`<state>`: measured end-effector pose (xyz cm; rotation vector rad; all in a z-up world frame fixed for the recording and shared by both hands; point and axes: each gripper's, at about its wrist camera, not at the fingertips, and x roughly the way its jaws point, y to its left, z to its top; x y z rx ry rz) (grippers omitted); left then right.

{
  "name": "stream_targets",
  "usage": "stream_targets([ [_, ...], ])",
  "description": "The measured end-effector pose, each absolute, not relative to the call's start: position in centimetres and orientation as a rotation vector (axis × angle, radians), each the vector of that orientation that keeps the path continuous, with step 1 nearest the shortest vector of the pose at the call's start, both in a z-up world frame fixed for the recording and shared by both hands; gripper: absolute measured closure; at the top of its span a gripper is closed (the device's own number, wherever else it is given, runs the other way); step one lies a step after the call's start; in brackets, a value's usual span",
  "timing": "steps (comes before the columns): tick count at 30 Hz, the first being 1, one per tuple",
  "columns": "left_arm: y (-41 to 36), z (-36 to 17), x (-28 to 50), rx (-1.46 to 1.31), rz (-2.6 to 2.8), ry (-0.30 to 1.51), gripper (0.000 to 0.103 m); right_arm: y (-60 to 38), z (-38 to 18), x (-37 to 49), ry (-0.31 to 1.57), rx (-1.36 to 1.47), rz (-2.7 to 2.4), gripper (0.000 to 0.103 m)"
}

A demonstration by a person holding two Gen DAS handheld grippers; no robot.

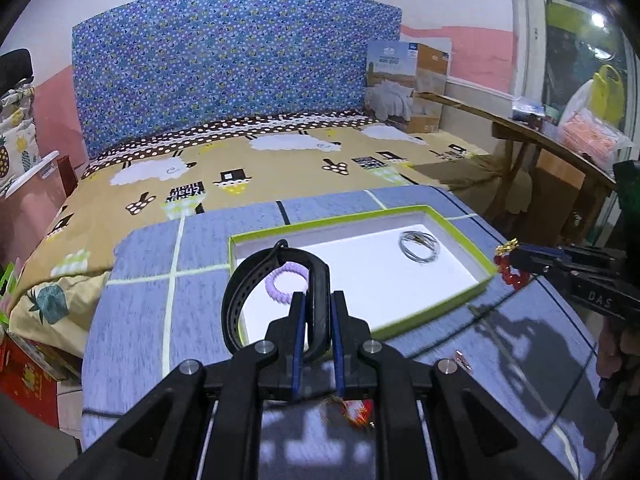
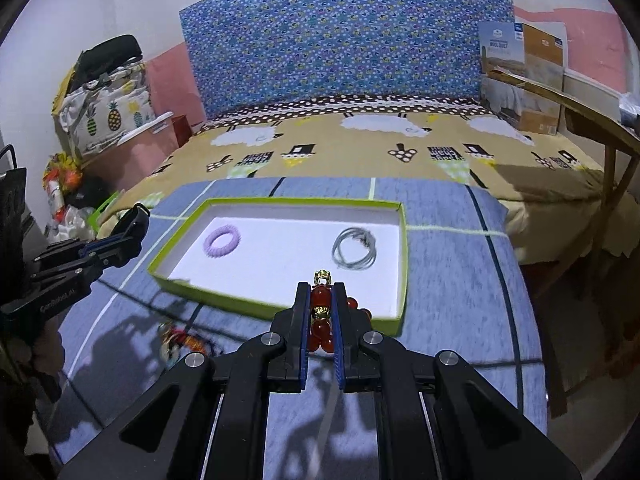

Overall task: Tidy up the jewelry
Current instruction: 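Carry the black band with the left tool while the right tool carries the red beads to the box, then open both tools to release the black band and red beads in the box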

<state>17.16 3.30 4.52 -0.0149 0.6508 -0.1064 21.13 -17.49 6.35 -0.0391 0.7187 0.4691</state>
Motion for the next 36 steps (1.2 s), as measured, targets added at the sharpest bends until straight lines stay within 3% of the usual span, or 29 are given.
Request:
stream_targets([
  [26,3.0,-1.4,23.3,-0.024,-0.128,0.851,0.090,-16.6,1.0,28.7,0.874,-0.077,0.404,0.093],
  [31,2.9,-1.2,23.1,-0.032,-0.129,0.851,0.090,-16.3,0.8,28.5,0.881,-0.093,0.403,0.090],
  [33,3.0,-0.9,22.9,-0.031,-0.130,0.843,0.089,-16.4,0.9,28.3,0.876,-0.100,0.394,0.083],
  [36,3.1,-0.4,22.5,-0.042,-0.135,0.820,0.080,-16.3,1.1,27.8,0.866,-0.099,0.394,0.077],
])
